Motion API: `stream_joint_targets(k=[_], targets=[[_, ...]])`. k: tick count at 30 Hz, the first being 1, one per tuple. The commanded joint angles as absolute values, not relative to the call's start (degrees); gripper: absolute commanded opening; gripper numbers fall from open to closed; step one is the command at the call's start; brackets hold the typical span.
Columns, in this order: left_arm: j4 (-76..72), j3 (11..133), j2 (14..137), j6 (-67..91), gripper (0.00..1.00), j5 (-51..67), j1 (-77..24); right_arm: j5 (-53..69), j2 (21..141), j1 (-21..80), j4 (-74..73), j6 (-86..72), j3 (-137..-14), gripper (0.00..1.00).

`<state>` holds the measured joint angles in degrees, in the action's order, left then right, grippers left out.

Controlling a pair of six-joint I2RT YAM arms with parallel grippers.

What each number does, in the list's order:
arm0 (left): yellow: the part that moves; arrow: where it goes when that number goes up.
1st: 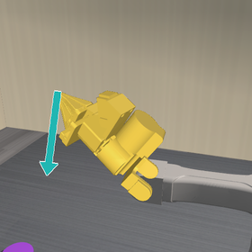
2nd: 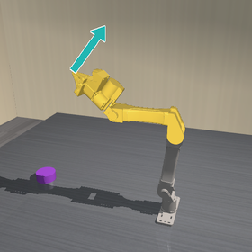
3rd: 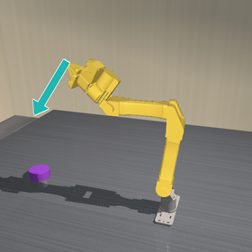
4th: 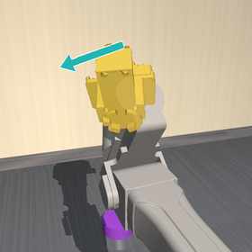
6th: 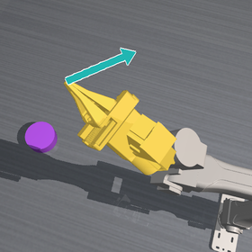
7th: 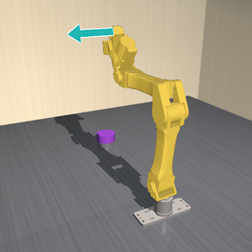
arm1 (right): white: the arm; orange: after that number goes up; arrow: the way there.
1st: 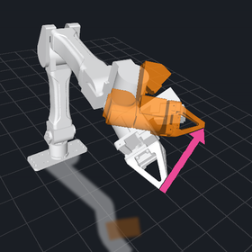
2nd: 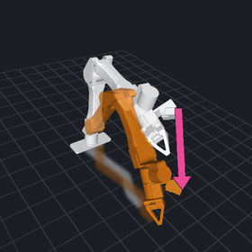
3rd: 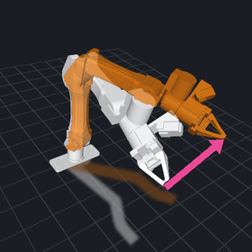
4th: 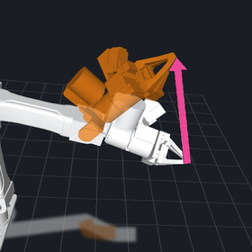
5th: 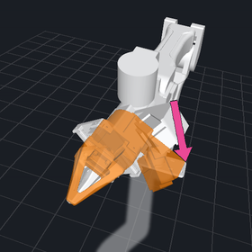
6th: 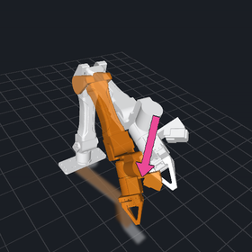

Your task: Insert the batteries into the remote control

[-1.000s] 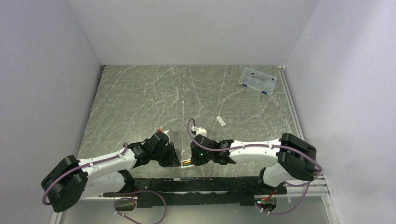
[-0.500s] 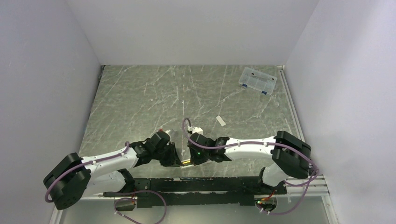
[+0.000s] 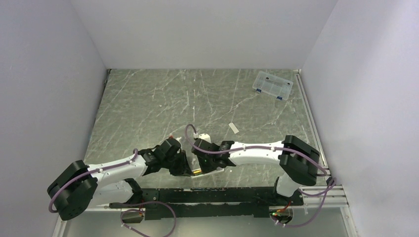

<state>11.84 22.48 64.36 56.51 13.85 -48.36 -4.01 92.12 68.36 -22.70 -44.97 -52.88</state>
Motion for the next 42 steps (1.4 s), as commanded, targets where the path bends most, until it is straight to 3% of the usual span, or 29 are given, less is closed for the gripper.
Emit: stream_joint_targets(k=[1,18,42], targets=[[9.4,24.5,65.5,54.7,0.21,13.3,-48.6,-6.2,96.4,69.4,-26.6,-45.1,-55.9,0.02],[12.0,25.6,61.5,51.7,0.21,12.7,-48.6,-10.7,106.8,72.2,-41.9,-46.5,-69.1,0.06],[18.9,28.3,58.2,50.9,0.21,10.6,-48.6,-13.0,93.2,72.2,-39.1,-47.8,-67.2,0.09]])
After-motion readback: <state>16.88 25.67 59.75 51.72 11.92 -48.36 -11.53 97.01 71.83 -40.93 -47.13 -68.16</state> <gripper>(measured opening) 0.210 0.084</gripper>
